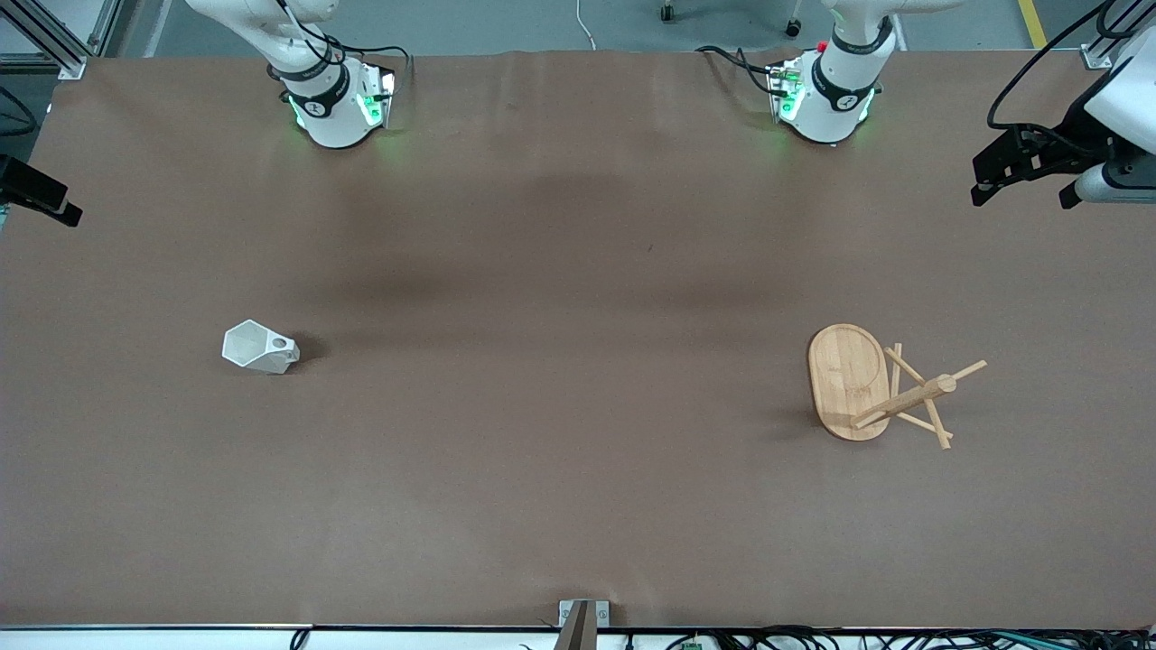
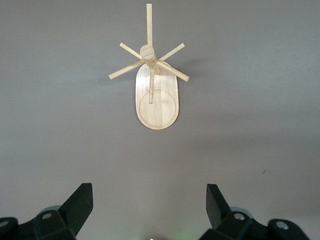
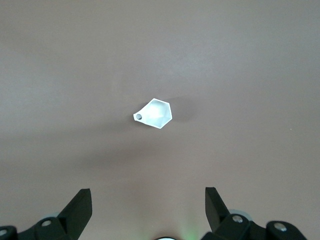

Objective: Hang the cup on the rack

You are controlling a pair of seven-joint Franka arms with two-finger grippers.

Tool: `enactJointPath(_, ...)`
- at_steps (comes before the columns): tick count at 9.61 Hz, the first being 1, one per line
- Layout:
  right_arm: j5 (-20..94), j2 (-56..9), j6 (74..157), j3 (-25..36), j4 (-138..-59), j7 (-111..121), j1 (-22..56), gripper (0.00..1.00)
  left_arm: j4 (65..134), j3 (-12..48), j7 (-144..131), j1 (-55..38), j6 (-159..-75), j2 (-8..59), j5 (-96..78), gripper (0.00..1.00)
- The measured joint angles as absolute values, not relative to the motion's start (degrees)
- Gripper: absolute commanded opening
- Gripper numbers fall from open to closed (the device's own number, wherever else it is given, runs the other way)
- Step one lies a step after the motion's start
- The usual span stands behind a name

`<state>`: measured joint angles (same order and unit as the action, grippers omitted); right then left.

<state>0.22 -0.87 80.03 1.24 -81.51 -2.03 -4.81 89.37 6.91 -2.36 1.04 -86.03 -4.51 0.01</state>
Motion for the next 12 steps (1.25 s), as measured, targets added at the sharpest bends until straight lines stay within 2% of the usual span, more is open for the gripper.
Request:
enactJointPath(8,0.2,-2.7,80.6,1.3,-82.1,-2.0,-4.9,1.00,89.4,6.9,-2.4,1.1,-86.1,-4.4,0.0,1.00)
enactJointPath(12,0.2,-13.8,96.5,1.4,-90.4,-0.8,-5.5,1.00,89.4,6.9,-2.4,1.1,-86.4,-4.4,0.0,1.00)
